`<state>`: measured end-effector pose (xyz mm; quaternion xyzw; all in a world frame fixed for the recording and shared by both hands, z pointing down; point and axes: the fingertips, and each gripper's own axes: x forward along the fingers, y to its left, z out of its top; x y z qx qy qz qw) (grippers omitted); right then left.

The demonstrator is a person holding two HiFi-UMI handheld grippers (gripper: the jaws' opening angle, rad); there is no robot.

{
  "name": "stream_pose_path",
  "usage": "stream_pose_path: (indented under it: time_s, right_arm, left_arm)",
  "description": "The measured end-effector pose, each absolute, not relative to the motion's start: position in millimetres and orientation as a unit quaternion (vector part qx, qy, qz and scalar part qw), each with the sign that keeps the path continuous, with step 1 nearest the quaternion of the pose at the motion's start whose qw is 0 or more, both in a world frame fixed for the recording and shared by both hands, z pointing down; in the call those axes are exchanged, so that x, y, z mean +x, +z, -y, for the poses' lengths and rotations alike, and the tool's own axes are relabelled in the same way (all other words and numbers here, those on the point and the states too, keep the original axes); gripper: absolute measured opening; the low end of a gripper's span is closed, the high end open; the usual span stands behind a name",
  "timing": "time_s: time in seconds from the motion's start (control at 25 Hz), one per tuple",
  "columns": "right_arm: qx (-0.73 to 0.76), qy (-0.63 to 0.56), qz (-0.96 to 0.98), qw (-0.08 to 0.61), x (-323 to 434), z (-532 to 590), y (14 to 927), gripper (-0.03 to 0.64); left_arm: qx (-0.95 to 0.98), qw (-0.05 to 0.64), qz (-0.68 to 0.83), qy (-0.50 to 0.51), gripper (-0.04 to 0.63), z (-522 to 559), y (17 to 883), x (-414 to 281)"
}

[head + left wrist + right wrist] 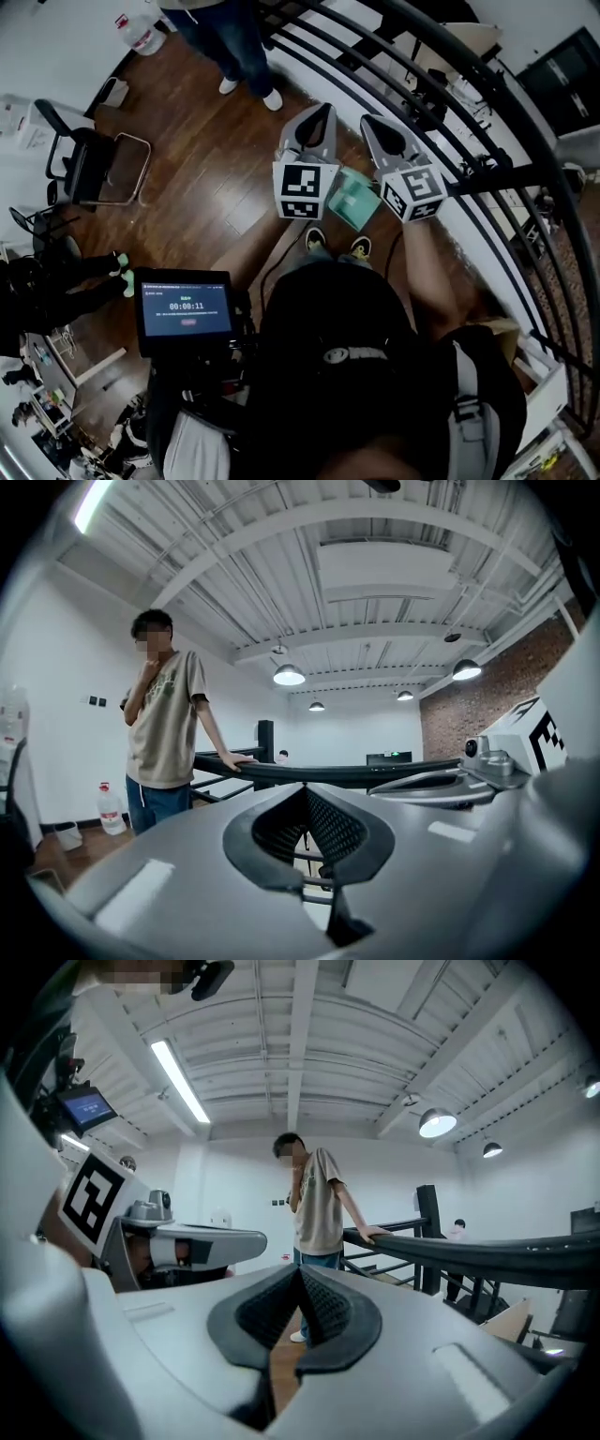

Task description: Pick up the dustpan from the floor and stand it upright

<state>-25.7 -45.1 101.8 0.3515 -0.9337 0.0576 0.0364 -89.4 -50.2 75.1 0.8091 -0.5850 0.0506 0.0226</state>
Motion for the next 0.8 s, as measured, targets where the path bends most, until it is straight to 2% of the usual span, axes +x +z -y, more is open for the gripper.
stream_pose_path:
  time_s: [0.4,0.64,0.8]
  right_arm:
    - [0.355,0.044,0.934,-0.006,-35.8,57.4,75.1,0.003]
    - [0.359,0.077,0.929,0.044,-38.3,62.1,130.0,0.003]
    - [0.364,0.086,0.926,0.048,-38.7,59.2,139.6,0.003]
  left_arm:
    - [0.813,-0.006,0.58,0.044,0.02,58.4,61.6,-87.2]
    - [0.808,-0.002,0.586,0.053,0.02,64.5,65.6,-86.2]
    - [0.809,-0.01,0.586,0.052,0.02,64.5,65.6,-91.8]
